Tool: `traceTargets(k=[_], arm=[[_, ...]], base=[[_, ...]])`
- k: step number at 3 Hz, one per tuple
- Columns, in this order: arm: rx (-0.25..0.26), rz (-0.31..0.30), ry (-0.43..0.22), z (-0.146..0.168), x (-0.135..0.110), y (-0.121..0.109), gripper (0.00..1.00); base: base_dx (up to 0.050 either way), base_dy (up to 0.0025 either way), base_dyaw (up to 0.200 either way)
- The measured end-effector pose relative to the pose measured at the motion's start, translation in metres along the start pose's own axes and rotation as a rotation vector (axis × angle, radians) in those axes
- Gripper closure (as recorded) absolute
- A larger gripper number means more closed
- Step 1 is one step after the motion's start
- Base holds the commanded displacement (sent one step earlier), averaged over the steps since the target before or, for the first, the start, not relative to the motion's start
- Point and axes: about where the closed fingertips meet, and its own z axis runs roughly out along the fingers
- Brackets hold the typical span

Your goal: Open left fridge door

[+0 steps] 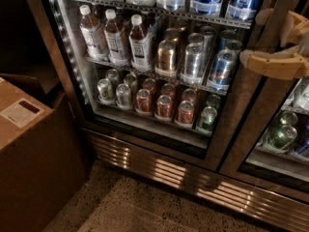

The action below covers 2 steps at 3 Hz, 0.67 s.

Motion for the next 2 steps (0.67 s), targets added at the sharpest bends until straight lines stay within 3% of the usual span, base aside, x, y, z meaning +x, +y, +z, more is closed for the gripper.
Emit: traceTargets(k=[1,2], arm=[[0.000,0.000,0.000,-0.0017,0.0005,-0.0022,0.89],[0.000,0.000,0.000,-0.0050,0.0007,-0.0056,1.00]], base=[[0.000,0.00000,0.000],[0.000,0.00000,0.000]])
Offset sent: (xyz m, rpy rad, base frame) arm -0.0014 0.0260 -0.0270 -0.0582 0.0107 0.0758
